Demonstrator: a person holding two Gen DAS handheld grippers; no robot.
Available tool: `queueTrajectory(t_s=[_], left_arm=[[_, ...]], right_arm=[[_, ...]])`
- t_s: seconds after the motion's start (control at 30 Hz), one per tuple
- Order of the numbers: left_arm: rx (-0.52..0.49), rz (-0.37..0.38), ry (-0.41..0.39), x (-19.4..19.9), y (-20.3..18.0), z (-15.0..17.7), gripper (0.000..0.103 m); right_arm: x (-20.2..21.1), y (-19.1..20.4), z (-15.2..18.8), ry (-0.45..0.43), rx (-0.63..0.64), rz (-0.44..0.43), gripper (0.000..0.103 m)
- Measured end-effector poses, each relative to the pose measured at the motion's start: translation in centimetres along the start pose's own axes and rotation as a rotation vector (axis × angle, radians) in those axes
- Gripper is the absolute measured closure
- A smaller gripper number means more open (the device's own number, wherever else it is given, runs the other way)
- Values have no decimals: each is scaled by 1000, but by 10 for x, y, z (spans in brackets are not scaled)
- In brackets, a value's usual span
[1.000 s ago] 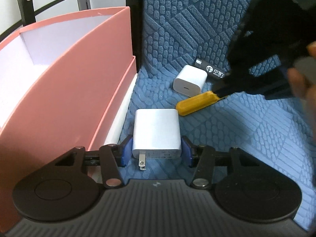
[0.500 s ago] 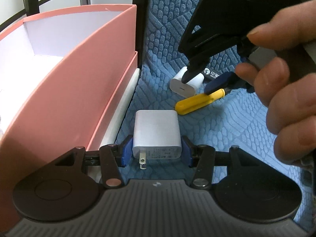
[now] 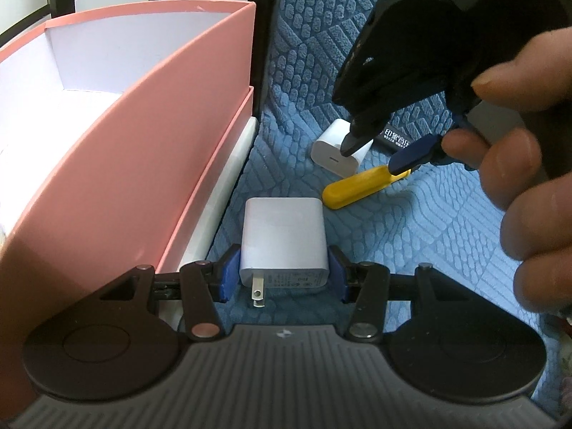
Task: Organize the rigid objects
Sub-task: 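Close the left tool on the large white charger while the right tool grasps the screwdriver handle, then hold the charger in the left tool while the right tool lifts the screwdriver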
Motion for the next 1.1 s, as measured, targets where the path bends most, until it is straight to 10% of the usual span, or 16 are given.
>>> queueTrajectory(t_s=[0.63,0.83,0.9,1.1], left_arm=[[0,25,2,2,4,2,47],[-4,41,-1,7,6,3,47],[-14,44,-4,9,6,4,47],[-58,68,6,13,-1,15,47]], right_arm=[[-43,4,24,39,77,53,53],[-34,-25,35,27,17,-7,71],[-27,-37,39,14,1,-13,99],[-9,-79,53,-12,-97,-61,99]])
Point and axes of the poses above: each gripper's, at about its wrist camera, not at the fingertips, and x roughly against the way its jaws point, y to its left, z to its underside, the point moved 3 cm from there along -x, roughly the way its jaws point, and after that the axes turned 8 degrees about y, right-handed, at the moved point
